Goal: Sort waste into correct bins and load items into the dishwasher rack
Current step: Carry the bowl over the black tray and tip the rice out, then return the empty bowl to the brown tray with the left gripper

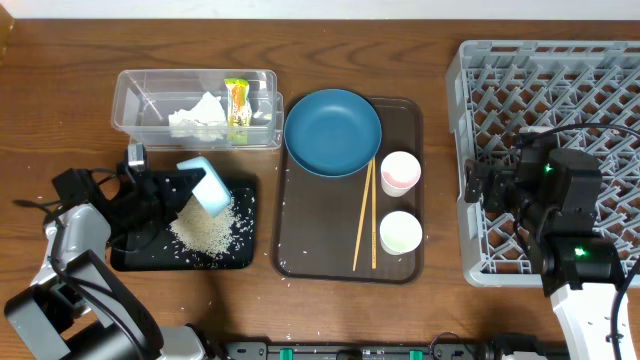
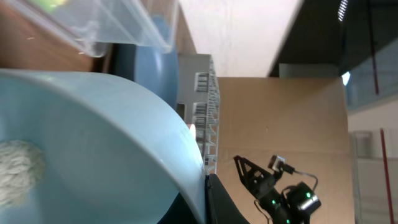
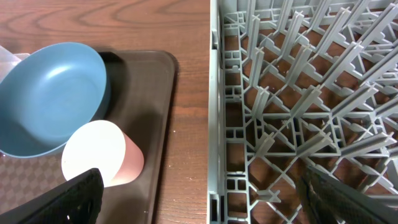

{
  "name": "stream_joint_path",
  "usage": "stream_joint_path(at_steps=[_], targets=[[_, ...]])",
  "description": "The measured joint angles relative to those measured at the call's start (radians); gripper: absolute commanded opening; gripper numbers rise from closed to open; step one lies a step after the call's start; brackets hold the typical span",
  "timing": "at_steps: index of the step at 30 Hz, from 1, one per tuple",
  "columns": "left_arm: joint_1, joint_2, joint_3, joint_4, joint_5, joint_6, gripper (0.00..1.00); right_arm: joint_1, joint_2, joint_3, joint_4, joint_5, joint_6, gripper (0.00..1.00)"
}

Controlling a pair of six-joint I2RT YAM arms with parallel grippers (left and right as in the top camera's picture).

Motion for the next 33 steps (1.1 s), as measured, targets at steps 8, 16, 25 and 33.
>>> stream_joint_path(at_steps=[8, 16, 25, 33], targets=[[0.003, 0.000, 0.000, 0.020, 0.012, 0.014, 0.06, 0.000, 0.000, 0.000, -0.002, 0.000, 0.000, 0.98], [-0.010, 0.000, 0.000, 0.099, 0.041, 0.003, 0.06, 0.000, 0.000, 0.000, -0.005, 0.000, 0.000, 0.98], [-0.016, -0.001, 0.000, 0.146, 0.009, -0.069, 0.06, 0.000, 0.000, 0.000, -0.005, 0.000, 0.000, 0.98], [-0.039, -0.003, 0.000, 0.159, -0.061, -0.138, 0.06, 0.000, 0.000, 0.000, -0.004, 0.000, 0.000, 0.98]])
